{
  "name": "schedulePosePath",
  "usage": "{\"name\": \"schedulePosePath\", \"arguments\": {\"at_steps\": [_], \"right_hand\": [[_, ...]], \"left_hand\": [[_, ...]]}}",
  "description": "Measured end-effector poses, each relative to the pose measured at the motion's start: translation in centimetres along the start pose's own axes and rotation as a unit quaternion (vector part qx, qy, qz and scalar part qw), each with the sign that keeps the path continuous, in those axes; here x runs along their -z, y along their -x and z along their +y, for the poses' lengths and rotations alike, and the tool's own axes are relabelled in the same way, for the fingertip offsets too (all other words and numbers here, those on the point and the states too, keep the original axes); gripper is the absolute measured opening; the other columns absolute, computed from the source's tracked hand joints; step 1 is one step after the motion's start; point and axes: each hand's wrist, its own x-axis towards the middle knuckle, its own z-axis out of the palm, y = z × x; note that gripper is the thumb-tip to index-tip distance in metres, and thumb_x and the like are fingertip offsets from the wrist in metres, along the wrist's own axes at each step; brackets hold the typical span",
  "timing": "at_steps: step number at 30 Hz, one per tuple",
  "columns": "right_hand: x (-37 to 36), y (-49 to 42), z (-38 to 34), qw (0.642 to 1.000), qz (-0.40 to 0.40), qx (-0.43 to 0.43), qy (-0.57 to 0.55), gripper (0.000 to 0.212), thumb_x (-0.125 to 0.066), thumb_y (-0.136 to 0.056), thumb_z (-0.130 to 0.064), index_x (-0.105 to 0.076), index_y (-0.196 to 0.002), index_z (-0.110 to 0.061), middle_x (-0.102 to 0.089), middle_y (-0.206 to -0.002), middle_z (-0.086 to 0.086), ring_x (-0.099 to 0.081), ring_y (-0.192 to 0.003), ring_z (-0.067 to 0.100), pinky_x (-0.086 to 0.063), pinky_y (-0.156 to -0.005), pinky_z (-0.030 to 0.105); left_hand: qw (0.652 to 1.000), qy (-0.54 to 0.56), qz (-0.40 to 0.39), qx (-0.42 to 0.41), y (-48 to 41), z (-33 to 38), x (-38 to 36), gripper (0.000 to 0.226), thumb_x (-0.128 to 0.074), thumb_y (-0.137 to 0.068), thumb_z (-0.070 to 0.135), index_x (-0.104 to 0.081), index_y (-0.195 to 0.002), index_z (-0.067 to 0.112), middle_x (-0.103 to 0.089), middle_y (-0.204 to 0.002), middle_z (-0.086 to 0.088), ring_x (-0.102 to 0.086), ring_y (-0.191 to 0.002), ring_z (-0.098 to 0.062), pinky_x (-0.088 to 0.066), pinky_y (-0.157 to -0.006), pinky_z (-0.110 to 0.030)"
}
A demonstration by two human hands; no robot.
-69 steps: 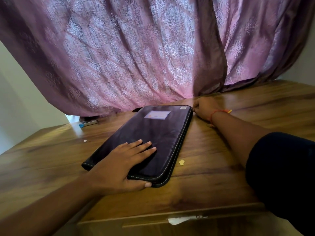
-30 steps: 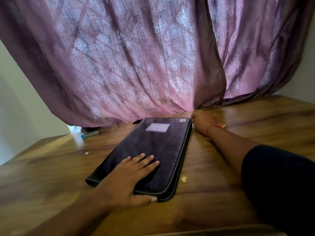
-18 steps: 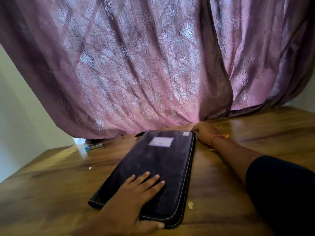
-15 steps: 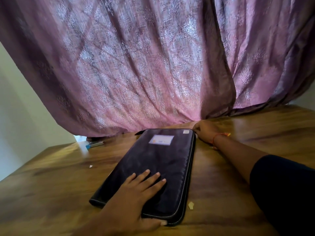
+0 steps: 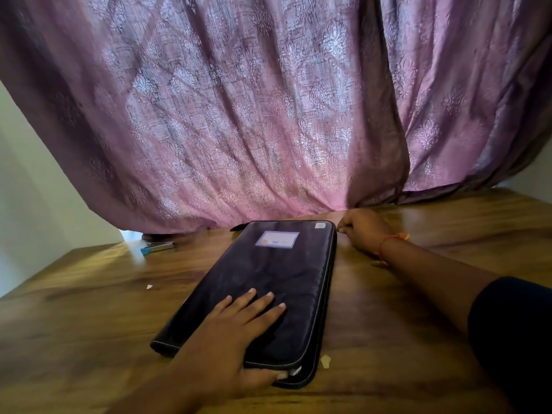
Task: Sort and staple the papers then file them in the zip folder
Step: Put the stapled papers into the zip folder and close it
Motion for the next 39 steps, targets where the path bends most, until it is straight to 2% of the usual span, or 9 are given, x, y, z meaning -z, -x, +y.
{"name": "schedulePosePath", "arguments": {"at_steps": [6,10,14,20,29,34,37,39], "right_hand": [[0.4,1.4,-0.5,1.000,0.009,0.014,0.002,0.011,-0.071,-0.087,-0.024,-0.079,-0.094,-0.022,-0.075,-0.097,-0.001,-0.067,-0.091,0.020,-0.053,-0.082,0.032],[0.5,2.4,-0.9,1.000,0.005,0.009,0.000,0.011,-0.069,-0.087,-0.025,-0.078,-0.093,-0.025,-0.075,-0.094,-0.004,-0.067,-0.087,0.017,-0.054,-0.078,0.032],[0.7,3.4,-1.3,1.000,0.002,0.023,-0.005,0.013,-0.068,-0.089,-0.023,-0.078,-0.097,-0.024,-0.075,-0.093,-0.003,-0.066,-0.087,0.017,-0.050,-0.074,0.027],[1.1,4.5,-1.7,0.999,-0.010,0.033,-0.021,0.011,-0.070,-0.087,-0.025,-0.079,-0.093,-0.024,-0.075,-0.088,-0.004,-0.066,-0.085,0.015,-0.052,-0.076,0.031],[1.2,6.5,-3.1,0.997,-0.016,0.053,-0.046,0.009,-0.071,-0.086,-0.023,-0.079,-0.089,-0.025,-0.074,-0.091,-0.008,-0.065,-0.086,0.010,-0.050,-0.076,0.026],[1.8,8.2,-3.8,0.996,-0.022,0.064,-0.057,0.010,-0.071,-0.086,-0.023,-0.079,-0.089,-0.027,-0.073,-0.091,-0.013,-0.063,-0.086,0.004,-0.047,-0.074,0.022],[2.0,9.5,-4.9,0.993,-0.048,0.078,-0.078,0.008,-0.072,-0.085,-0.021,-0.078,-0.088,-0.026,-0.071,-0.085,-0.014,-0.062,-0.082,0.003,-0.052,-0.077,0.028],[2.3,10.5,-5.4,0.990,-0.057,0.094,-0.083,0.009,-0.073,-0.085,-0.020,-0.078,-0.088,-0.027,-0.071,-0.084,-0.014,-0.063,-0.081,0.001,-0.053,-0.077,0.029]], "left_hand": [[1.000,0.006,0.006,-0.003,0.0,-0.3,0.0,0.085,-0.010,-0.065,0.100,0.015,-0.141,0.070,0.015,-0.159,0.036,0.019,-0.150,0.004,0.003,-0.127,-0.037],[1.000,0.010,0.010,-0.002,0.1,0.0,0.4,0.087,-0.002,-0.060,0.101,0.014,-0.140,0.070,0.016,-0.158,0.035,0.018,-0.150,0.003,0.005,-0.127,-0.036],[1.000,0.013,0.014,0.000,0.3,0.1,0.6,0.089,0.000,-0.060,0.100,0.013,-0.142,0.068,0.017,-0.159,0.034,0.017,-0.151,0.002,0.006,-0.126,-0.033],[1.000,0.010,0.019,0.002,0.4,0.2,0.8,0.091,-0.003,-0.062,0.098,0.010,-0.146,0.064,0.015,-0.160,0.032,0.015,-0.151,0.002,0.007,-0.125,-0.030],[0.999,0.015,0.033,0.000,0.4,0.0,0.5,0.090,-0.011,-0.069,0.095,0.004,-0.150,0.060,0.011,-0.161,0.030,0.012,-0.152,0.000,0.006,-0.124,-0.030],[0.999,0.012,0.033,0.001,0.2,-0.2,0.2,0.086,-0.024,-0.079,0.092,0.002,-0.154,0.056,0.008,-0.163,0.028,0.010,-0.153,-0.001,0.000,-0.127,-0.036],[0.999,0.024,0.042,0.004,0.1,0.1,0.3,0.084,-0.033,-0.084,0.086,0.000,-0.155,0.055,0.007,-0.163,0.027,0.008,-0.153,-0.002,0.001,-0.126,-0.035],[0.999,0.030,0.041,0.009,-0.1,0.5,0.6,0.085,-0.026,-0.083,0.089,-0.001,-0.156,0.053,0.006,-0.164,0.026,0.007,-0.153,-0.002,0.000,-0.126,-0.035]]}}
